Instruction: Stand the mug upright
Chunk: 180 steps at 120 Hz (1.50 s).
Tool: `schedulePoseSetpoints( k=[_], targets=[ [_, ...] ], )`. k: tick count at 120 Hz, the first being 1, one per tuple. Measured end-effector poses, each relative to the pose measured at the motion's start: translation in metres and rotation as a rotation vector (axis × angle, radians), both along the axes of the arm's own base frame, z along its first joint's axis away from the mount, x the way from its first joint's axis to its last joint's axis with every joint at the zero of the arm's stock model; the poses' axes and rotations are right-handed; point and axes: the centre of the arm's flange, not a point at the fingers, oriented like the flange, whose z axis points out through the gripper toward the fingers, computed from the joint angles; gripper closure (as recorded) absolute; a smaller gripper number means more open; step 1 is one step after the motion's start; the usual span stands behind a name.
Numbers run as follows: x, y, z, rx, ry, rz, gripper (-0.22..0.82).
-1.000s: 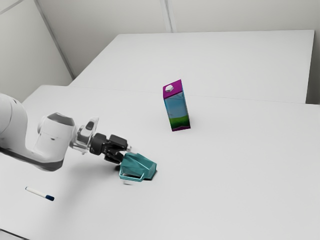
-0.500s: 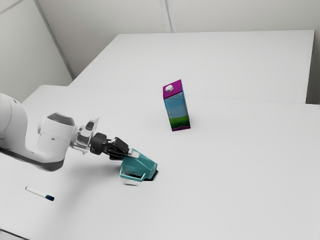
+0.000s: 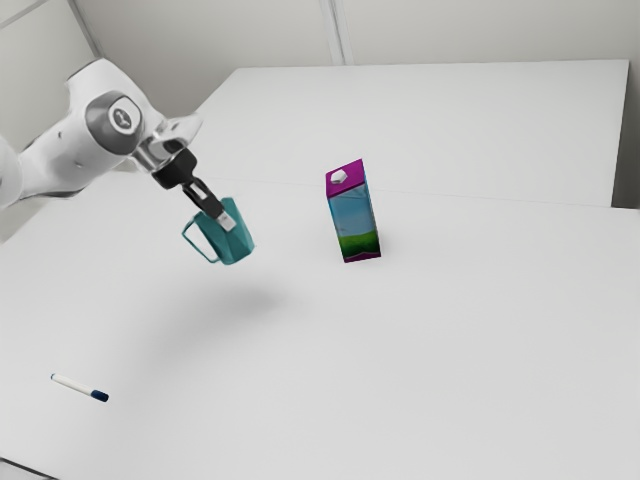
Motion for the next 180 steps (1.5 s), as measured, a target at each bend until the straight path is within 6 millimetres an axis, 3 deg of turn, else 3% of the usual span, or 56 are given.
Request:
schedulePoseSetpoints(
  k=[15, 32, 59, 79, 104, 120, 149, 163, 180],
  targets=[
    [0.007, -0.024, -0.009, 0.249, -0.006, -0.08, 0.78],
    [0.002, -0.055, -0.046, 0.357, -0.014, -0.082, 0.78],
    [-0.01, -0.047, -0.085, 0.371, -0.026, 0.076, 0.78],
    [-0.008, -0.052, -0.088, 0.338, -0.063, 0.182, 0.78],
    [-0.017, -0.058, -0.111, 0.309, -0.054, 0.279, 0.78],
    [-0.019, -0.058, -0.113, 0.298, -0.054, 0.331, 0.78],
    [-0.019, -0.058, -0.113, 0.28, -0.045, 0.388, 0.3],
    [-0.019, -0.058, -0.113, 0.276, -0.042, 0.405, 0.17],
    [-0.018, -0.061, -0.105, 0.27, -0.051, 0.418, 0.09]
  ],
)
